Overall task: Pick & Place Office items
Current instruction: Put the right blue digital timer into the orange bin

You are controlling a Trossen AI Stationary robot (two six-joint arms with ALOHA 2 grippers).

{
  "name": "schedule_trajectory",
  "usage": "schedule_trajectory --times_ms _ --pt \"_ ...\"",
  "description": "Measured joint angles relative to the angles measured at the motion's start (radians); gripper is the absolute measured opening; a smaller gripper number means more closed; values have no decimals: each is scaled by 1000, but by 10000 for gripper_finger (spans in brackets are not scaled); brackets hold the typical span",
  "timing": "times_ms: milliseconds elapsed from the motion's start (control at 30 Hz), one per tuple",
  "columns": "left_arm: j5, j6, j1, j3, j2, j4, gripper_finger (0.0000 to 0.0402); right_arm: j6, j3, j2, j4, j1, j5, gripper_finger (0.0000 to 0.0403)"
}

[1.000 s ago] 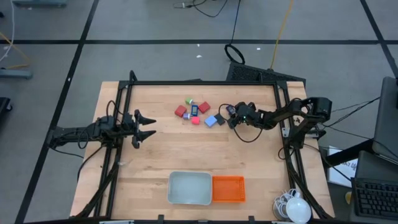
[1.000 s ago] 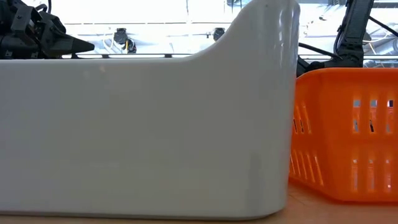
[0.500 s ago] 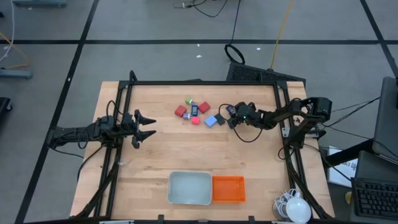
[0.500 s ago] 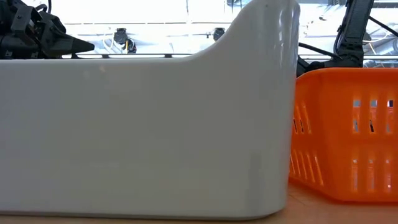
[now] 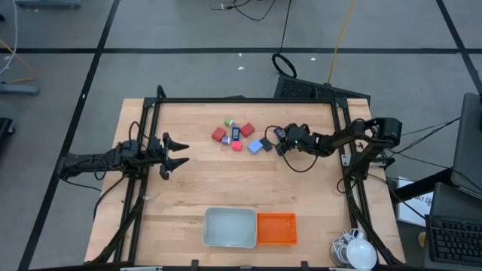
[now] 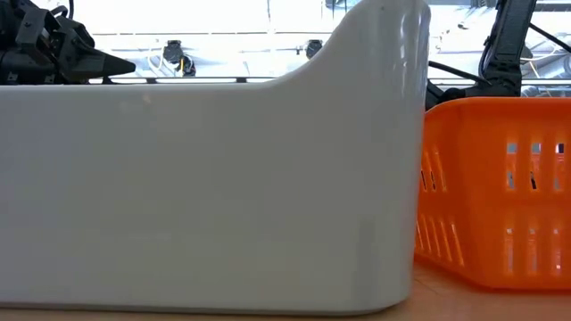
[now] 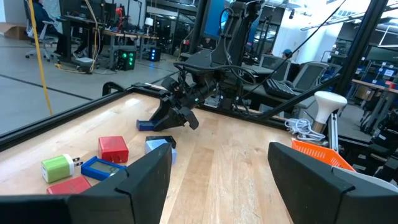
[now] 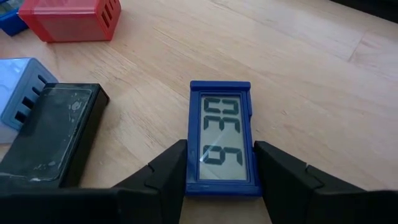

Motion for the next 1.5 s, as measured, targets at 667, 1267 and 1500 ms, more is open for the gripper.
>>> schedule_trajectory --times_ms 667,1267,1500 --pt "0 0 0 0 0 0 271 -34 -1 -4 13 0 -3 163" --pt "0 0 0 0 0 0 271 -35 -2 -5 42 0 -11 164" --pt "0 0 0 0 0 0 271 -46 -2 -9 42 1 -12 164"
